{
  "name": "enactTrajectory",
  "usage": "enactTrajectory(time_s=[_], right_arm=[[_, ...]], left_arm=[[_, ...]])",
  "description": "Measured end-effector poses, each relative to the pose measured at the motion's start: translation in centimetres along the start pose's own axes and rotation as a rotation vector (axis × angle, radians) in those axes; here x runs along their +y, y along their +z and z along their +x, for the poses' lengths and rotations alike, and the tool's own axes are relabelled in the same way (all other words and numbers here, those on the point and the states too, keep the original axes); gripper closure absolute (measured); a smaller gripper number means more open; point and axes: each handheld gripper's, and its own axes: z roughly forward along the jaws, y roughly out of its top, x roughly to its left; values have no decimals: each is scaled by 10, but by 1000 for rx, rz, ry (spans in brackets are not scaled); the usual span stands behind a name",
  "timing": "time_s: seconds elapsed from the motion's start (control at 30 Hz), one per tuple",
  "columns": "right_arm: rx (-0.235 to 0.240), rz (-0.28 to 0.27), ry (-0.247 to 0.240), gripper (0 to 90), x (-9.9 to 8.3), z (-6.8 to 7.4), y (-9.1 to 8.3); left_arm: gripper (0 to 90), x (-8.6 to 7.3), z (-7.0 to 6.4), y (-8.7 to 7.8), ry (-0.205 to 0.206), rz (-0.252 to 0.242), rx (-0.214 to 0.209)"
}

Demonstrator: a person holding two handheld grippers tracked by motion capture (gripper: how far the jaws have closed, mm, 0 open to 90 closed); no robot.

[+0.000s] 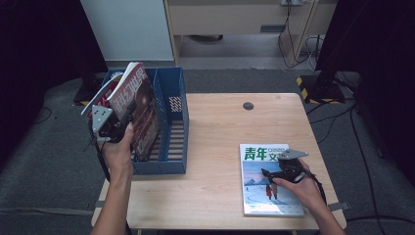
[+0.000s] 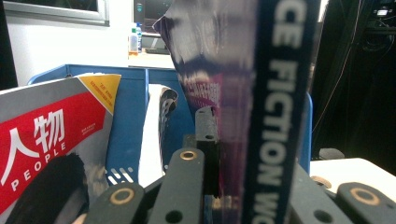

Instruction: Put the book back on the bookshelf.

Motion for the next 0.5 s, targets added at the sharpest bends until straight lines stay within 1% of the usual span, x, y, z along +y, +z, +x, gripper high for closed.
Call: enactTrajectory(time_s=[0.07,0.27,0.47,0.5], right_arm=[[0,0,0,142,0,0,0],[-1,-1,0,142,0,0,0],[-3,-2,0,142,0,0,0],[-2,-2,0,142,0,0,0]], left_arm=[[840,-1,0,0,-3,-5,8],[840,-3,1,1,-12,-6,7],[840,-5,-1,1,8,-9,-1],[839,-5,-2,1,5,-10,0]])
